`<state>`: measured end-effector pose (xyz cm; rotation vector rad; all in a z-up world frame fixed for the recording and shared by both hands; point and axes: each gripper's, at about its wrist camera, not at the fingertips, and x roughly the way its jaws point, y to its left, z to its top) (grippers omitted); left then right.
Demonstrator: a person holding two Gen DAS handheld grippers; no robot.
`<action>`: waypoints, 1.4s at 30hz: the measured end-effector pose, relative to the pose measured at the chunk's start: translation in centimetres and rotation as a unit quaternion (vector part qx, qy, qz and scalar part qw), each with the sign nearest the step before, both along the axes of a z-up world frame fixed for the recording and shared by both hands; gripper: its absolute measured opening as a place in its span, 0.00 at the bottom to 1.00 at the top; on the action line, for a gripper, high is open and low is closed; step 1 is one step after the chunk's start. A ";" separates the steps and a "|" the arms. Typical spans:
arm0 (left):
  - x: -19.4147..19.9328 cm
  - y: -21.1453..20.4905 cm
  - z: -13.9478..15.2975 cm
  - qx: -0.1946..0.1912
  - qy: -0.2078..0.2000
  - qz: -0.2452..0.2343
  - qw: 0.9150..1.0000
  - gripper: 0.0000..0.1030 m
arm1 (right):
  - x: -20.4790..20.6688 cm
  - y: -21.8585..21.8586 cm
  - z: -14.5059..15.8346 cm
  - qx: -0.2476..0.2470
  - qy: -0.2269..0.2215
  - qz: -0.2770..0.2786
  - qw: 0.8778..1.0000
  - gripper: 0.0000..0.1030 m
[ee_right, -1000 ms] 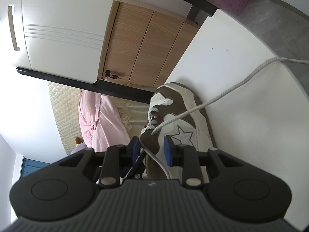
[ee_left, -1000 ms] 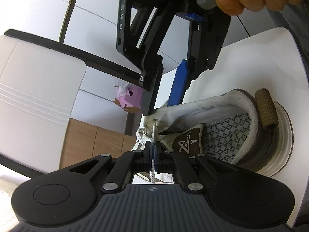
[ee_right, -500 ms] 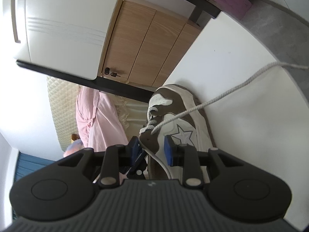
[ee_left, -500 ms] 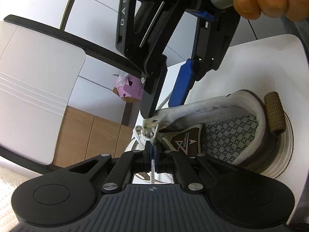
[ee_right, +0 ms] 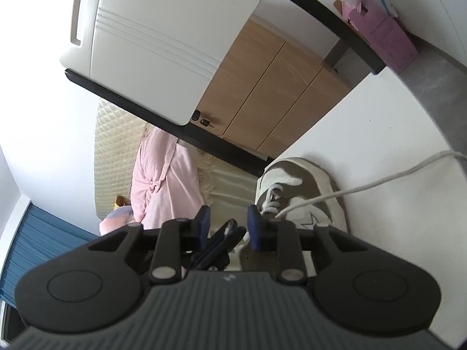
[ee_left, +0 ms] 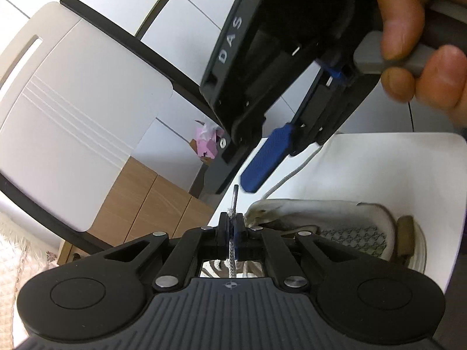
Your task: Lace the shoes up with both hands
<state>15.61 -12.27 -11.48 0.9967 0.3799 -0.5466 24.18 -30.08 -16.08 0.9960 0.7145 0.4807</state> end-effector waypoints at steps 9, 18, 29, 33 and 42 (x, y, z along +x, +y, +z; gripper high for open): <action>1.2 -2.1 0.1 -0.011 0.006 -0.022 1.000 0.34 | -0.3 -0.6 -0.2 0.018 0.013 -0.017 1.000 0.03; 3.7 -1.6 -0.4 -0.049 0.019 -0.006 0.999 0.05 | -0.4 -0.9 -0.1 0.031 0.020 -0.024 0.999 0.03; 6.7 0.1 2.0 -0.116 0.105 0.042 0.987 0.03 | -0.1 -0.6 0.5 0.009 0.018 -0.011 1.000 0.08; 8.3 1.8 2.7 -0.154 0.176 0.082 0.969 0.03 | -0.1 0.1 2.1 -0.063 -0.012 0.004 0.998 0.13; 8.4 4.4 4.1 -0.207 0.216 0.102 0.949 0.03 | -0.4 3.4 3.4 -0.239 -0.062 0.058 0.967 0.28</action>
